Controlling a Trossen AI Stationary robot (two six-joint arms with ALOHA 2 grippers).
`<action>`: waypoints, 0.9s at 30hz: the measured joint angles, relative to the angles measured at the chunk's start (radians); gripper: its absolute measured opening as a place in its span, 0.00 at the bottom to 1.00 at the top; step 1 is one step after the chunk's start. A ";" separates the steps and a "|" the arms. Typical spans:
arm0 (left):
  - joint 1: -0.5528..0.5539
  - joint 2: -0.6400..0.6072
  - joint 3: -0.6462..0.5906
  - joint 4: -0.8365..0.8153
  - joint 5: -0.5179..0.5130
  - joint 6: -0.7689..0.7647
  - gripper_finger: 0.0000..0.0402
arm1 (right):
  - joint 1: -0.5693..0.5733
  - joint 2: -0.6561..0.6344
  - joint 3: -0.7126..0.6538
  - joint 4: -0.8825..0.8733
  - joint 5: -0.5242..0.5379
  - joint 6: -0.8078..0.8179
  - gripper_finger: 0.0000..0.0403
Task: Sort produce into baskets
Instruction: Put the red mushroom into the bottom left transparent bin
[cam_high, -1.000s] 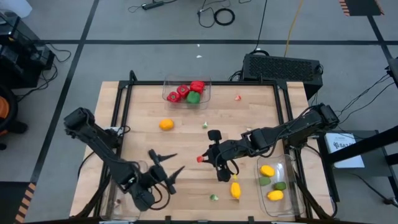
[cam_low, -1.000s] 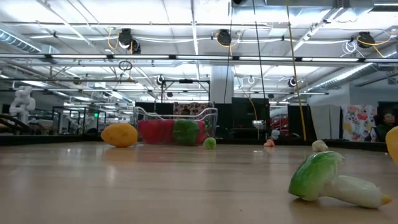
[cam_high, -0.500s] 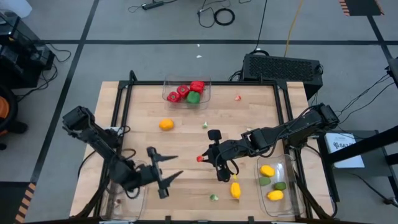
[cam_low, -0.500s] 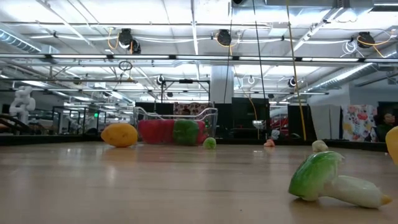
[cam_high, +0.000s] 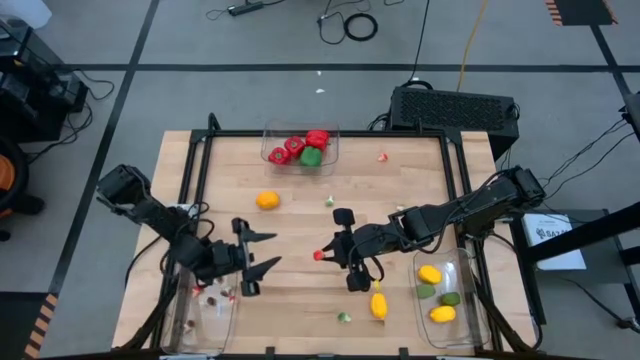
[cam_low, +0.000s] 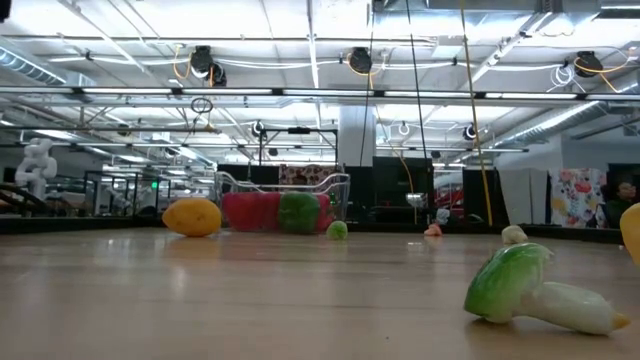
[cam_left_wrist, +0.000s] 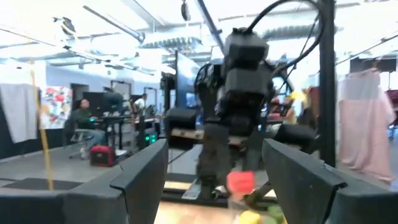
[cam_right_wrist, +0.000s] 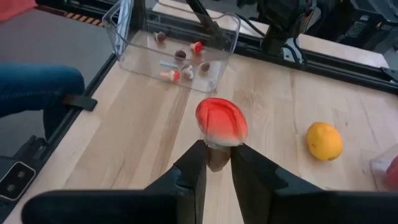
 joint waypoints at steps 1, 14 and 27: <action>0.001 0.000 -0.005 -0.003 -0.001 0.000 0.67 | 0.000 0.000 0.000 0.004 0.000 0.000 0.16; 0.056 0.001 -0.003 -0.165 0.140 -0.183 0.67 | 0.000 0.010 0.000 0.157 -0.002 -0.019 0.16; 0.101 0.002 -0.003 -0.147 0.143 -0.162 0.67 | -0.011 0.055 0.000 0.172 -0.001 -0.031 0.16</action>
